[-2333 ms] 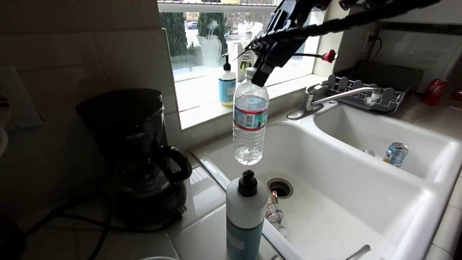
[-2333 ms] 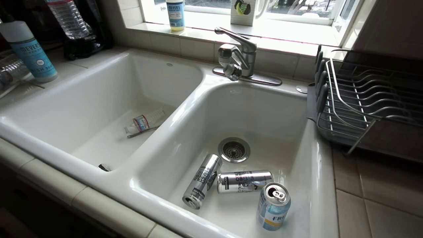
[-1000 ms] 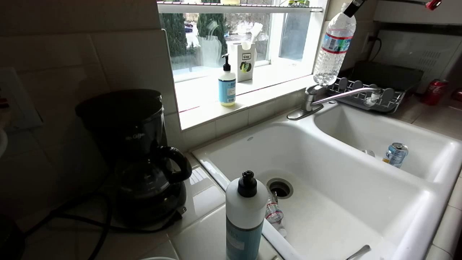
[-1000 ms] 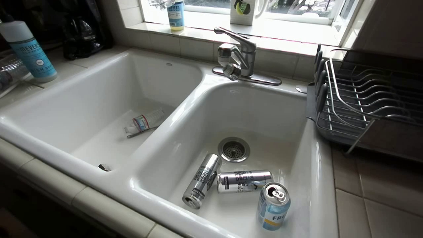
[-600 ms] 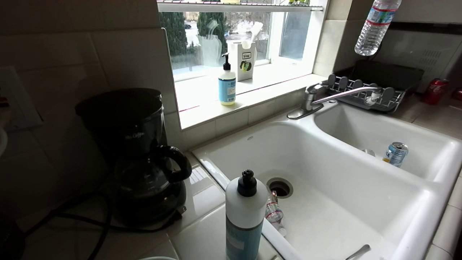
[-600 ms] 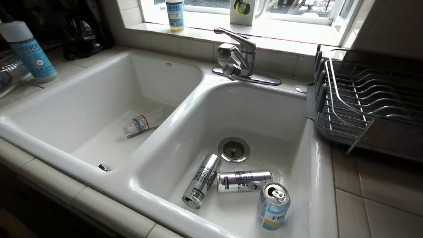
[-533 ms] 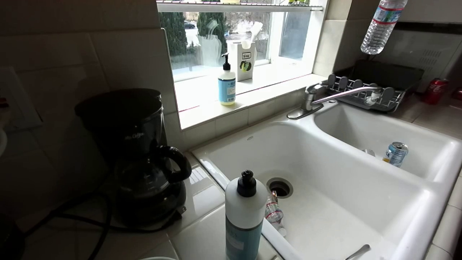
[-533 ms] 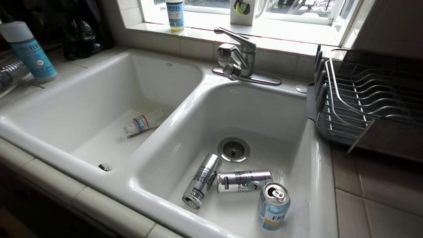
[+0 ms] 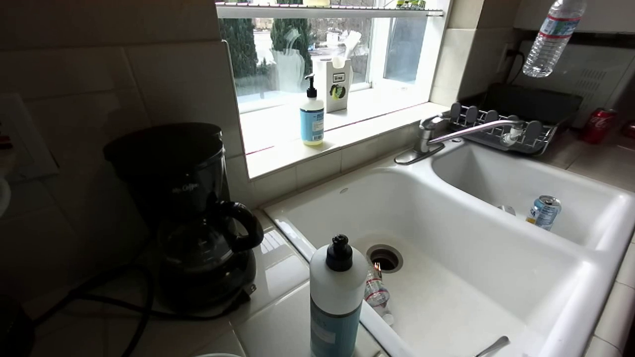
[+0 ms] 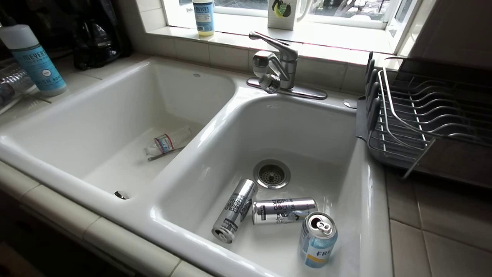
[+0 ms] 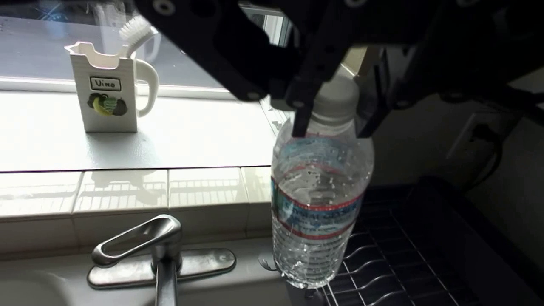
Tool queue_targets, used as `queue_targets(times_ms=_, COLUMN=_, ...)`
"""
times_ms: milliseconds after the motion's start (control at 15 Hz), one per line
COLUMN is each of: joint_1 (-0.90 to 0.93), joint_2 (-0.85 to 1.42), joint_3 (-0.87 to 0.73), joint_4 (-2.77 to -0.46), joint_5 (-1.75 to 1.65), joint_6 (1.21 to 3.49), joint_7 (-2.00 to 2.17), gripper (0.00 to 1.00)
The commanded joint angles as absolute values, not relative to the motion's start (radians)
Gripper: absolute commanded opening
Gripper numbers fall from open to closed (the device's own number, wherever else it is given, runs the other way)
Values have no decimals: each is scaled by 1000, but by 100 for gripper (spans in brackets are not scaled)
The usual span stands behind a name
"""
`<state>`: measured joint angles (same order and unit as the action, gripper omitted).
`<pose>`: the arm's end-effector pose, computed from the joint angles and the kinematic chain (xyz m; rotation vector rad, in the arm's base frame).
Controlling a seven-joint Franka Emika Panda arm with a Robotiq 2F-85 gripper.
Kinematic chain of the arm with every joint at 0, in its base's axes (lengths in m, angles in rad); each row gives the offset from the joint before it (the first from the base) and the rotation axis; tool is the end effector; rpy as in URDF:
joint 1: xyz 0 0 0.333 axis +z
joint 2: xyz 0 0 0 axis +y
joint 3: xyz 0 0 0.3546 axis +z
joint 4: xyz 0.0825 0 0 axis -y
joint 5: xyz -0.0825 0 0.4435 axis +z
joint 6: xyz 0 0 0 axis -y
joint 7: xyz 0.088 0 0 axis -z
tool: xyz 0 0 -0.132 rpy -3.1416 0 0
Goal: Pick up the water bottle on the left side of the counter and put it in the drying rack
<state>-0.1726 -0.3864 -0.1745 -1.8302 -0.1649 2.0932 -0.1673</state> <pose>0.4820 -0.2105 0.7751 2.7502 -0.2127 0.8546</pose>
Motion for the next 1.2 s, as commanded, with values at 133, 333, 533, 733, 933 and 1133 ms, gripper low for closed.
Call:
queue_targets(times_ms=133, joint_1=-199, joint_2=-314, joint_3=-219, joint_4=-1771, joint_5=-166, joint_6=2091, joint_7=-146, gripper=8)
queue_targets(times_ms=333, joint_1=-222, joint_2=-237, joint_3=-280, joint_4=-1710, joint_5=-126, joint_6=2113, joint_7=-131, gripper=8)
queue_targets(times_ms=533, joint_1=-245, joint_2=-150, joint_3=-320, joint_4=-1620, joint_5=-94, joint_6=2063, joint_7=-106, gripper=8)
queue_targets(times_ms=733, joint_1=-267, joint_2=-83, joint_3=-333, joint_4=-1578, joint_5=-96, joint_6=2067, joint_7=-80, gripper=8)
queue_targets(times_ms=933, joint_1=-288, joint_2=-20, joint_3=-345, joint_4=-1539, joint_5=-56, joint_6=2053, joint_7=-67, gripper=8)
queue_targets(times_ms=1133, joint_1=-312, joint_2=37, joint_3=-355, joint_4=-1504, joint_5=19, joint_6=2020, joint_7=-66, gripper=8)
